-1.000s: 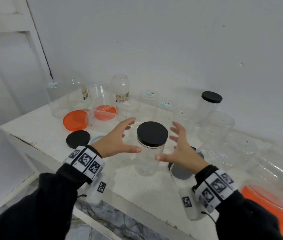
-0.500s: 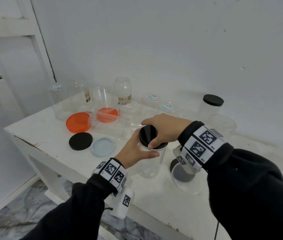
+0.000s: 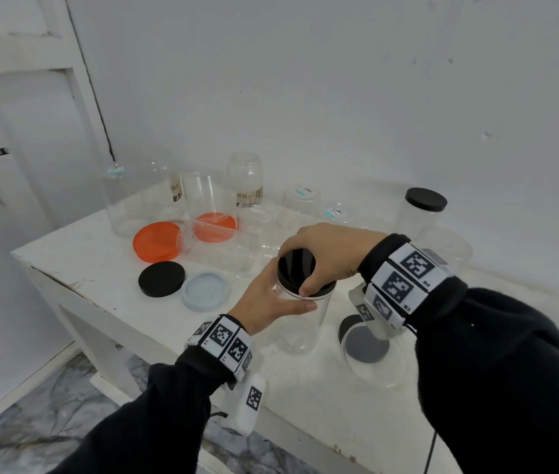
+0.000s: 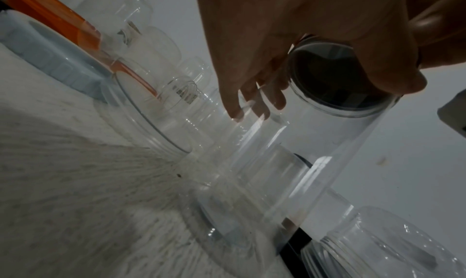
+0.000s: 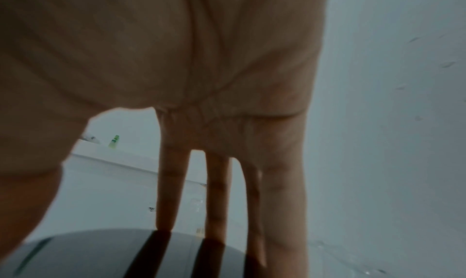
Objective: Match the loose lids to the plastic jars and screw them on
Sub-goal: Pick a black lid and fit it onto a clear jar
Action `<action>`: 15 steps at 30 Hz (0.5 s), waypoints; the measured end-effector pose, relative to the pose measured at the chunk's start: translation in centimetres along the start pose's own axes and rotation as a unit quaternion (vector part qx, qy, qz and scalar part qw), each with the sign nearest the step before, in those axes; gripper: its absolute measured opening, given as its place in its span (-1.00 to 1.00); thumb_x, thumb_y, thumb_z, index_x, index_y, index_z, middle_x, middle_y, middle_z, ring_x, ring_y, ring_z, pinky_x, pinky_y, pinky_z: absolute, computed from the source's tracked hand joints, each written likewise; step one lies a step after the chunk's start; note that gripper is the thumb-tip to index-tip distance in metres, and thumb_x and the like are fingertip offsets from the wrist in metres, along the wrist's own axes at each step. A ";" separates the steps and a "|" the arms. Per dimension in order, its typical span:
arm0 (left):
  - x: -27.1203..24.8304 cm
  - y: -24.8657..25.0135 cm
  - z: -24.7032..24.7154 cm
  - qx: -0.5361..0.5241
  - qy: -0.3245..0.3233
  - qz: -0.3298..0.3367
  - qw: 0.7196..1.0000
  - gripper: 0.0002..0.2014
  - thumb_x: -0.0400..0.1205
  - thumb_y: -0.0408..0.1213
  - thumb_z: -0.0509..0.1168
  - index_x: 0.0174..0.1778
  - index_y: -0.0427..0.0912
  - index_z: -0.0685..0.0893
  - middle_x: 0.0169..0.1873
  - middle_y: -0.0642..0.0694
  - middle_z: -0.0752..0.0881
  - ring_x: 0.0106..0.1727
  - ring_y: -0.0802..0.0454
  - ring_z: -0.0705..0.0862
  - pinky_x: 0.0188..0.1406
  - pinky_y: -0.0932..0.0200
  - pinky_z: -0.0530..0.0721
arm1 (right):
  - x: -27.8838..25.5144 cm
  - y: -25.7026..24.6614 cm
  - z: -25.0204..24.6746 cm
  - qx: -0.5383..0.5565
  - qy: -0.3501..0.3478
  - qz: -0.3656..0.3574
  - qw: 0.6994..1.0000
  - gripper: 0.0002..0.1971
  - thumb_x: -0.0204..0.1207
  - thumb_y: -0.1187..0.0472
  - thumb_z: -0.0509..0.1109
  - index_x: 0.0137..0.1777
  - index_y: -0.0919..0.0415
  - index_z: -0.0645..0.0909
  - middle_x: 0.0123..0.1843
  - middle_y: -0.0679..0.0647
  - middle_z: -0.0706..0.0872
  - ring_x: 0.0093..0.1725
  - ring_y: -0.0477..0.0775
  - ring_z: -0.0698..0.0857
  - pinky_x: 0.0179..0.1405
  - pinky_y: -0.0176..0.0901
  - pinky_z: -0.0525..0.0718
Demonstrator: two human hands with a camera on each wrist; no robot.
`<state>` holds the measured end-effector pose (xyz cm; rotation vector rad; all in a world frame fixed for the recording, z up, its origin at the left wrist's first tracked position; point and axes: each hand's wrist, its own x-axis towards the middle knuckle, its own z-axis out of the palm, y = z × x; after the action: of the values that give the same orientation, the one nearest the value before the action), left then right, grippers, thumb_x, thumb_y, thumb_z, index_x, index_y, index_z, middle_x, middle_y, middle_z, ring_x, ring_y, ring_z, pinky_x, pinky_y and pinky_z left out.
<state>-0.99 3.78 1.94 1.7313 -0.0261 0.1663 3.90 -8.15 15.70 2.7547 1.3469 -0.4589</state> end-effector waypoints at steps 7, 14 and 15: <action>0.2 -0.1 -0.1 0.007 -0.030 0.000 1.000 -0.26 0.24 -0.20 0.63 0.28 0.15 0.43 0.18 0.18 0.63 0.21 0.43 0.56 0.11 0.54 0.51 | 0.4 0.7 0.2 -0.010 -0.039 0.002 0.999 -0.25 0.29 -0.02 0.59 0.47 -0.25 0.34 0.16 -0.02 0.32 0.16 0.11 0.48 0.07 -0.05 0.61; 0.0 -0.1 0.8 -0.001 -0.003 0.020 1.000 -0.33 0.18 -0.19 0.57 0.19 0.18 0.47 0.10 0.17 0.68 0.12 0.40 0.63 0.00 0.52 0.55 | 0.8 0.8 1.1 0.002 0.029 0.041 0.999 -0.34 0.20 -0.26 0.54 0.30 -0.14 0.47 0.02 -0.05 0.43 0.07 0.06 0.53 -0.10 -0.13 0.60; -0.1 -0.1 0.9 -0.001 -0.001 0.022 1.000 -0.33 0.19 -0.20 0.57 0.19 0.20 0.46 0.11 0.18 0.67 0.12 0.41 0.62 -0.01 0.55 0.54 | 0.8 0.7 1.4 0.005 0.045 0.051 0.998 -0.35 0.21 -0.30 0.51 0.28 -0.07 0.50 0.00 -0.03 0.45 0.04 0.07 0.55 -0.18 -0.16 0.59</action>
<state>-0.97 2.91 1.72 1.7288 -0.0656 0.1968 4.62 -8.19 14.07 2.8665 1.2158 -0.3412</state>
